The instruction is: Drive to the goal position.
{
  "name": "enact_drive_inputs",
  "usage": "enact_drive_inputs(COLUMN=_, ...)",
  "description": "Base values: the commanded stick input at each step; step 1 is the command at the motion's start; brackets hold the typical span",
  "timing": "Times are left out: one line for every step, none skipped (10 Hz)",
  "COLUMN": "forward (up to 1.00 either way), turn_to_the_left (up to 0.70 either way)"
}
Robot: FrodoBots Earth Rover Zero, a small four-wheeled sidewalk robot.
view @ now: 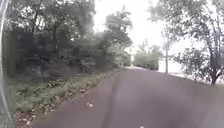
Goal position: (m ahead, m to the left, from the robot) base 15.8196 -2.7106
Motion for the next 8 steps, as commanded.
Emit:
enact_drive_inputs(forward=0.7, turn_to_the_left=0.01)
enact_drive_inputs(forward=0.7, turn_to_the_left=0.01)
enact_drive_inputs(forward=0.7, turn_to_the_left=0.01)
enact_drive_inputs(forward=0.7, turn_to_the_left=0.01)
enact_drive_inputs(forward=0.7, turn_to_the_left=-0.09)
enact_drive_inputs(forward=0.7, turn_to_the_left=-0.28)
enact_drive_inputs(forward=0.7, turn_to_the_left=-0.34)
enact_drive_inputs(forward=0.7, turn_to_the_left=0.01)
